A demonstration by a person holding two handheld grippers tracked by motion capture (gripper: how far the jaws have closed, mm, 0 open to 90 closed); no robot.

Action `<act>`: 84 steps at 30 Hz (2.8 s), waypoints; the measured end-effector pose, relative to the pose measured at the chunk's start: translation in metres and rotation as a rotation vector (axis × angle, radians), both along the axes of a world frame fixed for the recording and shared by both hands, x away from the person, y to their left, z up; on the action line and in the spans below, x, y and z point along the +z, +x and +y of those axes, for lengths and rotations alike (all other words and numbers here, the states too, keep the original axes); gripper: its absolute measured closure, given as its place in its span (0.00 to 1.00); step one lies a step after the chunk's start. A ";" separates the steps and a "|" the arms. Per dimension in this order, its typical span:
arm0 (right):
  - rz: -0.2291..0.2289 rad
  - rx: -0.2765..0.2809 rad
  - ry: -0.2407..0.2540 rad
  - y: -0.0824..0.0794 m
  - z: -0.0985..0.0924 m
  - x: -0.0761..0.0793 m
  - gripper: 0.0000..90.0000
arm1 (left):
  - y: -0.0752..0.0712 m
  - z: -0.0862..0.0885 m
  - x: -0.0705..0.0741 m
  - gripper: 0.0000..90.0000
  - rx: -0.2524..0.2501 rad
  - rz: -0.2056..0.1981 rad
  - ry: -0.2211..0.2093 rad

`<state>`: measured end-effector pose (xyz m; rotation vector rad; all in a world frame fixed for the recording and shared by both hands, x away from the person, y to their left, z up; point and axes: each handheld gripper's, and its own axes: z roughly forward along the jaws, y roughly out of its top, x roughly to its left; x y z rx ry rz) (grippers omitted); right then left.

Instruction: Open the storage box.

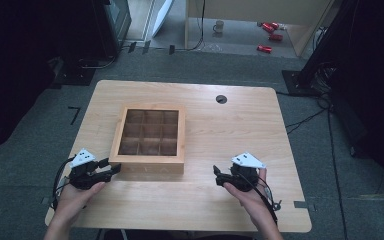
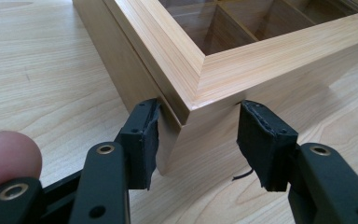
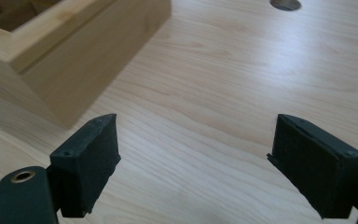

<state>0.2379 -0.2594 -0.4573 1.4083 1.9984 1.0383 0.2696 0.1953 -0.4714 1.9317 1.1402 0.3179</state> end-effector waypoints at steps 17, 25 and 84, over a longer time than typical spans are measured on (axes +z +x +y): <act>-0.011 0.122 0.029 0.015 0.074 0.006 0.18 | -0.004 -0.002 -0.003 0.55 0.033 -0.026 -0.030; 0.002 0.156 0.031 0.020 0.095 0.002 0.18 | -0.005 -0.002 0.002 0.55 0.035 -0.040 -0.027; -0.167 0.161 0.006 0.041 0.115 0.038 0.22 | -0.005 -0.007 -0.046 0.16 0.184 0.002 0.229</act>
